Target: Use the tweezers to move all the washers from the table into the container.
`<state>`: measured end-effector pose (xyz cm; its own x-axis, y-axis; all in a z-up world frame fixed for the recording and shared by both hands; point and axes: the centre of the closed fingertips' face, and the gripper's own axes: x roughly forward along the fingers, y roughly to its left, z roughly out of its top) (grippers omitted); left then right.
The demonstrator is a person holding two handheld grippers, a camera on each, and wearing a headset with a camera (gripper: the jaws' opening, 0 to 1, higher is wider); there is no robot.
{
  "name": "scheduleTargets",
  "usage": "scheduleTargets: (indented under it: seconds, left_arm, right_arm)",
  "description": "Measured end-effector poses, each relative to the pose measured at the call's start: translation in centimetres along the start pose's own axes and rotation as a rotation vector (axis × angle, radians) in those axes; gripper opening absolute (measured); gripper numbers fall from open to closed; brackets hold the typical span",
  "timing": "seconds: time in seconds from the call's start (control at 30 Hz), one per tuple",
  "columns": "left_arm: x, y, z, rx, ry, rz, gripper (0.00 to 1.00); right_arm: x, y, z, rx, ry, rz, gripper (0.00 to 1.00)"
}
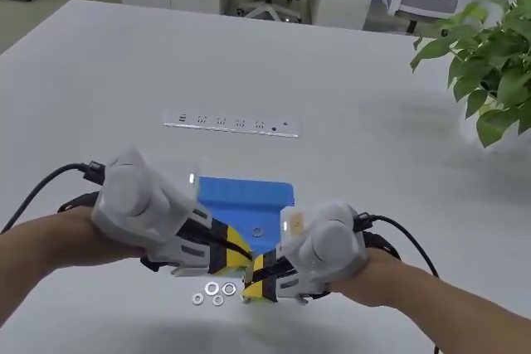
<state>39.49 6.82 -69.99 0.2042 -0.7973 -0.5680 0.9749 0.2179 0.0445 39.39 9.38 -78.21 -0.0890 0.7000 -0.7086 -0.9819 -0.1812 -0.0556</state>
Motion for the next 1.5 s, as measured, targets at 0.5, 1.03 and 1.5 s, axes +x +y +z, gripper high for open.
scheduleTargets:
  seconds: [0.5, 1.03, 1.5]
  left_arm:
    - [-0.4, 0.4, 0.3, -0.018, -0.021, 0.011, 0.14]
    - [-1.9, 0.1, -0.4, -0.119, -0.064, 0.058, 0.38]
    - [-3.8, 0.4, -1.1, -0.197, -0.104, 0.154, 0.61]
  right_arm:
    - [-0.7, 0.2, 0.6, -0.004, -0.018, -0.005, 0.09]
    - [-2.6, 0.1, 2.0, -0.035, -0.027, -0.016, 0.09]
    - [-4.5, -1.4, 3.6, -0.068, -0.035, -0.022, 0.09]
